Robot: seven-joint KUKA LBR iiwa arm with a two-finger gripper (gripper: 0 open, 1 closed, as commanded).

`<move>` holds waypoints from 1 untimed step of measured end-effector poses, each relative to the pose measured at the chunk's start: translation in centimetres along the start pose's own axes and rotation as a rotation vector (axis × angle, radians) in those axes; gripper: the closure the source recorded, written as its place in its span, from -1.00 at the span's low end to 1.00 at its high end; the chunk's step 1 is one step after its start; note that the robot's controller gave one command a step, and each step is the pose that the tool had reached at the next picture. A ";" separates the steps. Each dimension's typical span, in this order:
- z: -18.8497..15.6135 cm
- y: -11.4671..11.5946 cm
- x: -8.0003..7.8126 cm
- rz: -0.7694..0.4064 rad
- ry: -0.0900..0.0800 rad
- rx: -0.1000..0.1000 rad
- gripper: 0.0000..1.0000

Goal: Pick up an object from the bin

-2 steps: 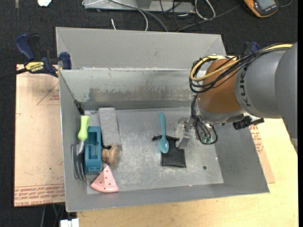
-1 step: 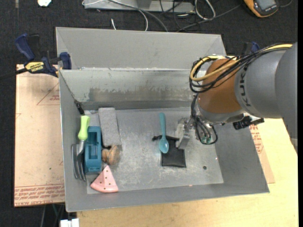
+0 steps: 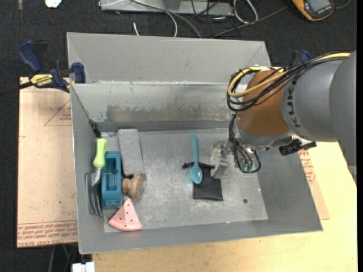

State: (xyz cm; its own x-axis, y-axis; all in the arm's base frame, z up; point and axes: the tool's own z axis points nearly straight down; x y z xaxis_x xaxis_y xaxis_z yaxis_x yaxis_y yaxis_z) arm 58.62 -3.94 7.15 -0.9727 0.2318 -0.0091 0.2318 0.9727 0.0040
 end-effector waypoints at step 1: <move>0.0 0.0 0.0 0.000 0.000 0.000 1.00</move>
Offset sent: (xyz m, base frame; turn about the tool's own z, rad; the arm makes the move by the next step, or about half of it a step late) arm 0.0000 0.0000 0.0000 0.0000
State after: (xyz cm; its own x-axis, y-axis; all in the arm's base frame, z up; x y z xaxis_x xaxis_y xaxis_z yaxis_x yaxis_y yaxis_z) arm 58.62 -3.94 7.15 -0.9727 0.2319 -0.0091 0.2318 0.9727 0.0040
